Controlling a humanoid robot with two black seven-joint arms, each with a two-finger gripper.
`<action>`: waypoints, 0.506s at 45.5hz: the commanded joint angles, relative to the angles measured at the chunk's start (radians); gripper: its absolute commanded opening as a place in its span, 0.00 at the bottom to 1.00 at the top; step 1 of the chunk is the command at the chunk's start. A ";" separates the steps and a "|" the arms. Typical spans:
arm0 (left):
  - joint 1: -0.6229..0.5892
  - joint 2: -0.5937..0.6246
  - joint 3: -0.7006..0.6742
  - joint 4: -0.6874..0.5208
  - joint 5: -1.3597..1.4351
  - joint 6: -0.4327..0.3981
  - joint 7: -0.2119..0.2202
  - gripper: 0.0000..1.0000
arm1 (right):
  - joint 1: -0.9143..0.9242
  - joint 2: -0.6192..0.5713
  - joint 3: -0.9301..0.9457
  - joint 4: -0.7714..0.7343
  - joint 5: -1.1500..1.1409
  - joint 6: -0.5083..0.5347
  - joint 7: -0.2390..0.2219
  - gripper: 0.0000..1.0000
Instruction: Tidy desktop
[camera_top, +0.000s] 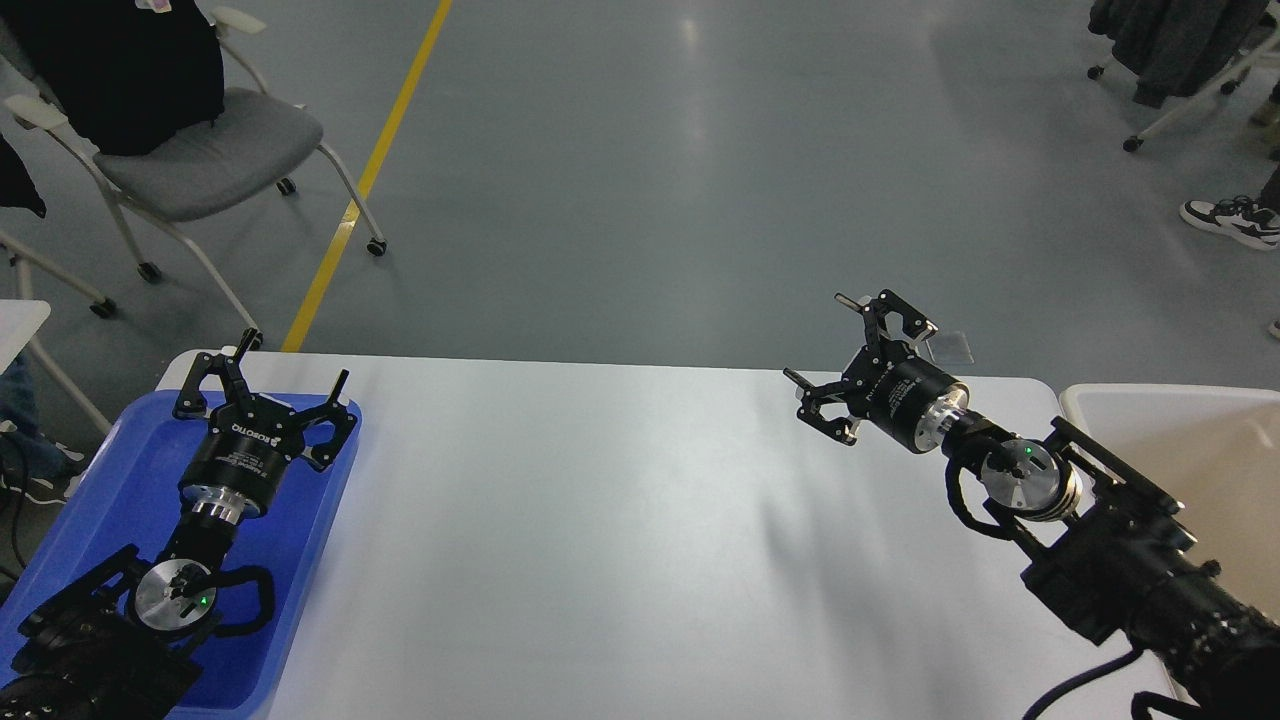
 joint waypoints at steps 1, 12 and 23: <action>0.000 0.000 0.000 0.000 0.000 0.000 0.000 0.99 | -0.063 0.007 0.006 -0.003 0.000 0.079 0.008 1.00; 0.000 0.000 0.000 0.000 0.000 0.000 0.000 0.99 | -0.100 0.006 0.008 -0.006 0.000 0.082 0.008 1.00; 0.000 0.000 0.000 0.000 0.000 0.000 0.000 0.99 | -0.116 0.003 0.029 -0.007 0.000 0.082 0.008 1.00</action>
